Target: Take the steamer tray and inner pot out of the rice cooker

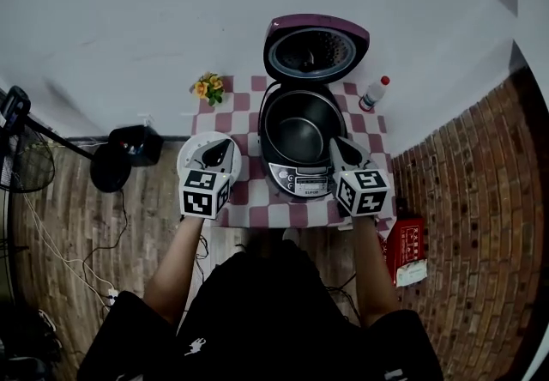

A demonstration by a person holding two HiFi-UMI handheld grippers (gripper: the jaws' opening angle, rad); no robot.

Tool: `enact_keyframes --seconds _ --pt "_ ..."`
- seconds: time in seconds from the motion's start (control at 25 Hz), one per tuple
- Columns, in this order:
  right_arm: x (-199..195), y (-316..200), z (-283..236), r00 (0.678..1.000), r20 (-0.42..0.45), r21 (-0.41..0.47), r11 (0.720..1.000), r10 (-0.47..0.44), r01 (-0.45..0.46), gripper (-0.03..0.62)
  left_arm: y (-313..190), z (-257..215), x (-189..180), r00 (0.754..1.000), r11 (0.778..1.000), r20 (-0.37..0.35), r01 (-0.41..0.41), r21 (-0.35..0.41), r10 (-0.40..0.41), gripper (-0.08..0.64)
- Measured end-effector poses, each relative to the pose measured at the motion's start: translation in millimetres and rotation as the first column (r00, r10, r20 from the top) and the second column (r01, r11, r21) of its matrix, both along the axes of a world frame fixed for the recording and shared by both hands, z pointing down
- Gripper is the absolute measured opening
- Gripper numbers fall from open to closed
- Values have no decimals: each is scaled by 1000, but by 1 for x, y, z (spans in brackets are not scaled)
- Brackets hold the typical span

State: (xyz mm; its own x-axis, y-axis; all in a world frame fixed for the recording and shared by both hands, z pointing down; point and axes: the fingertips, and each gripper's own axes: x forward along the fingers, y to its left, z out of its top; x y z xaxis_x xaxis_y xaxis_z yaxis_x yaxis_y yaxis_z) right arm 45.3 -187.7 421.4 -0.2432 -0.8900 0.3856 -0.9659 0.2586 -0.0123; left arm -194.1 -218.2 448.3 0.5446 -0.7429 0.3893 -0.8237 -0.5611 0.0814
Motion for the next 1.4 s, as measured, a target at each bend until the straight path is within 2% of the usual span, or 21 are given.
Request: enact_keyframes --seconds 0.28,0.52,0.64,0.84,0.96,1.12,1.32,1.4 --pt "65 -29 25 998 -62 -63 998 4 -8 2 -25 17 49 997 999 61 44 -27 -42 14" --pt "91 -55 55 994 -103 -126 992 -42 29 2 -47 37 73 987 992 134 102 -70 -92 48" --pt "94 -66 70 988 -131 -155 986 -86 65 3 -54 48 85 979 989 185 109 -103 -89 96" --pt "94 -82 82 980 -135 -173 977 -146 122 9 -64 58 98 953 986 290 125 -108 -89 123" --pt "90 -89 85 972 -142 -180 970 -188 161 14 -70 60 100 945 983 309 148 -111 -108 143" --pt "84 -92 94 966 -142 -201 962 -216 185 34 -74 68 103 943 975 315 162 -153 -107 174" --pt "81 -103 107 962 -154 -252 950 -225 182 108 -87 81 104 943 965 327 141 -222 -63 218" --pt "79 -106 113 963 -143 -286 941 -230 182 160 -92 84 103 945 959 324 124 -255 -36 239"
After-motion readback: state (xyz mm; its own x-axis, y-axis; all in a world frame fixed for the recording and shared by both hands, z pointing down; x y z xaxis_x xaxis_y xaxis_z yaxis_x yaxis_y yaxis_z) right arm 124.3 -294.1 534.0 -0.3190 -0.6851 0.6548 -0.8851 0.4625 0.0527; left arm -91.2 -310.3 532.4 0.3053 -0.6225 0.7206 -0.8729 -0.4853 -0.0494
